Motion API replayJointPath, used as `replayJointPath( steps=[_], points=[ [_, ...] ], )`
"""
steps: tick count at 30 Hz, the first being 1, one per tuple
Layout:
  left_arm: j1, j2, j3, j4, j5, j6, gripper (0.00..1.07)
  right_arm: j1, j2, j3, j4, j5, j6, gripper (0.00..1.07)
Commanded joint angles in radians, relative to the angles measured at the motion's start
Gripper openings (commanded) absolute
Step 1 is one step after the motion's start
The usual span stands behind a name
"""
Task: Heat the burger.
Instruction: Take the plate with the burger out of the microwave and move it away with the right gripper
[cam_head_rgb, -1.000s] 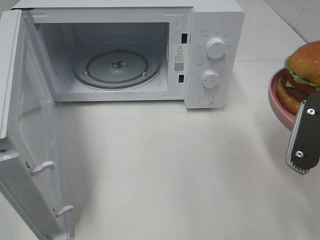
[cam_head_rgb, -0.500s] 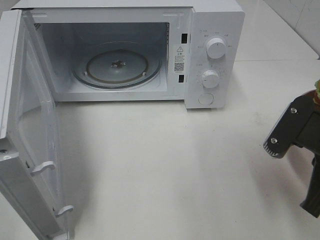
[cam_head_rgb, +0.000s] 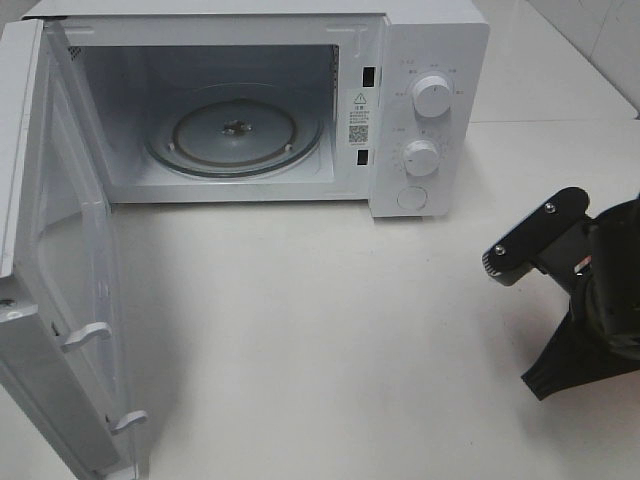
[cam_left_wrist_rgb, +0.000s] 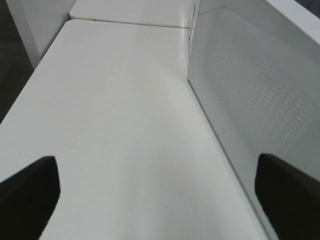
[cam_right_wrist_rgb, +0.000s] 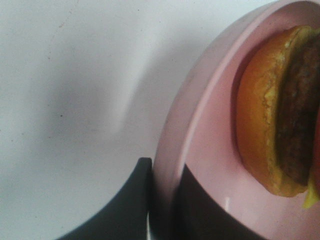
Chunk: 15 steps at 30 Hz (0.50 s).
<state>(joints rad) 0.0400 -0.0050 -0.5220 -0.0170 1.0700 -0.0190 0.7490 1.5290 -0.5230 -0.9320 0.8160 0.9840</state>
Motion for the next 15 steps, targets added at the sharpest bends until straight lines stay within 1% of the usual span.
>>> replayJointPath(
  steps=[1,5,6,7,8,10,13,15],
  points=[
    [-0.001,-0.018,0.004,-0.002,-0.001,0.002,0.98,-0.009,0.061,-0.021,-0.057,0.035,0.068,0.01],
    [-0.001,-0.018,0.004,-0.002,-0.001,0.002,0.98,-0.044,0.102,-0.021,-0.056,0.005,0.102,0.01],
    [-0.001,-0.018,0.004,-0.002,-0.001,0.002,0.98,-0.070,0.127,-0.021,-0.056,-0.011,0.117,0.01],
    [-0.001,-0.018,0.004,-0.002,-0.001,0.002,0.98,-0.070,0.127,-0.021,-0.056,-0.011,0.117,0.01],
    [-0.001,-0.018,0.004,-0.002,-0.001,0.002,0.98,-0.093,0.150,-0.021,-0.060,-0.030,0.122,0.01],
    [-0.001,-0.018,0.004,-0.002,-0.001,0.002,0.98,-0.102,0.158,-0.021,-0.065,-0.039,0.126,0.02],
    [-0.001,-0.018,0.004,-0.002,-0.001,0.002,0.98,-0.148,0.197,-0.021,-0.092,-0.085,0.161,0.03],
    [-0.001,-0.018,0.004,-0.002,-0.001,0.002,0.98,-0.158,0.206,-0.021,-0.100,-0.097,0.172,0.03]
  ],
)
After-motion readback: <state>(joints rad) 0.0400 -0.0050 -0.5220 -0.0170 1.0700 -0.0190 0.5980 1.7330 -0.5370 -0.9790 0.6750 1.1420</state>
